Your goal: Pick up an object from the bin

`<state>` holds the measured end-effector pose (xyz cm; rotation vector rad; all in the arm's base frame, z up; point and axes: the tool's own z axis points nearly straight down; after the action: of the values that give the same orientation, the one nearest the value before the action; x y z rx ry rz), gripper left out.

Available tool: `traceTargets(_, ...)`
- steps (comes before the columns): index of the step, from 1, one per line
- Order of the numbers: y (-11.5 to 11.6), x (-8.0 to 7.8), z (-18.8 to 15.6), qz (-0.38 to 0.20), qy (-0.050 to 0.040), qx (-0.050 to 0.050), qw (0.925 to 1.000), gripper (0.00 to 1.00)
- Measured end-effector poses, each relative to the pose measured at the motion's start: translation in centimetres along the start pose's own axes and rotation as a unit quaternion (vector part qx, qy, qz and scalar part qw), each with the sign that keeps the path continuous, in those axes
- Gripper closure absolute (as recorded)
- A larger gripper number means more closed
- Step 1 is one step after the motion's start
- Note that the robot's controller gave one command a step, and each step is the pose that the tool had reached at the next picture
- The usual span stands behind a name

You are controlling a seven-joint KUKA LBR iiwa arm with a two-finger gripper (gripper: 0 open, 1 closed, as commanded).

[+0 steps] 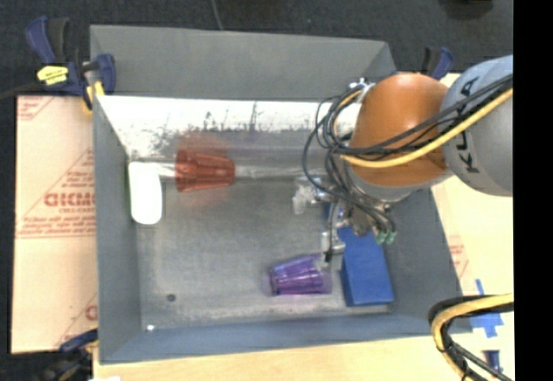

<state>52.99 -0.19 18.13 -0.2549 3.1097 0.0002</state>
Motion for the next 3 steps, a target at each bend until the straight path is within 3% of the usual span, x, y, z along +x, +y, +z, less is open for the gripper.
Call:
traceTargets(1,0.4,1.6,2.6,-0.069,-0.0017,0.001,0.9976,0.00)
traceTargets(2,0.5,4.3,8.4,-0.072,0.0013,0.000,0.9974,0.00)
traceTargets(3,-0.2,4.6,8.9,-0.264,-0.0055,0.003,0.9644,1.00)
